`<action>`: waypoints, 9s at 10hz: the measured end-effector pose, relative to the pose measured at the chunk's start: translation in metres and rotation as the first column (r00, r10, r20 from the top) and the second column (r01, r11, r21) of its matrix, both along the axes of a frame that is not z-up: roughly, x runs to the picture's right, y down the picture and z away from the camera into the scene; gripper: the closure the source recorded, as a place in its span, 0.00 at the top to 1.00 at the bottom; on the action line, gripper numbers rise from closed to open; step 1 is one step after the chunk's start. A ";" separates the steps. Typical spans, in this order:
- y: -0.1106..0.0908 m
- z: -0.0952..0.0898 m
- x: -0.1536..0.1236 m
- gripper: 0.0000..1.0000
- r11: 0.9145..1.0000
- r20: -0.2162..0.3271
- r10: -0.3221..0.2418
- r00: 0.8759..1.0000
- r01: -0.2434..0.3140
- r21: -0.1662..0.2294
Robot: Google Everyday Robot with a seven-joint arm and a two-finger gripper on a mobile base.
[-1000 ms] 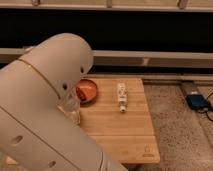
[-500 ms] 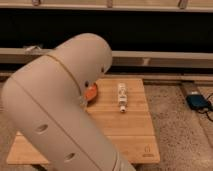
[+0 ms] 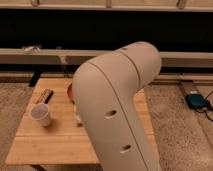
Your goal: Wipe the white sponge on the table
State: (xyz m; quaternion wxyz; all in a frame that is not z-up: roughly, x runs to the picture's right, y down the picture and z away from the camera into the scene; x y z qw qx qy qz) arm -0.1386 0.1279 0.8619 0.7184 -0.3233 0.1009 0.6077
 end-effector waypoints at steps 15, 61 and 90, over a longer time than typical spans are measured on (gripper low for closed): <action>0.051 -0.031 -0.010 0.00 0.973 0.183 -0.229 0.956 0.220 0.073; 0.071 -0.042 -0.047 0.00 0.771 0.452 -0.626 0.635 0.590 0.239; 0.023 -0.037 -0.045 0.58 0.786 0.461 -0.601 0.653 0.586 0.195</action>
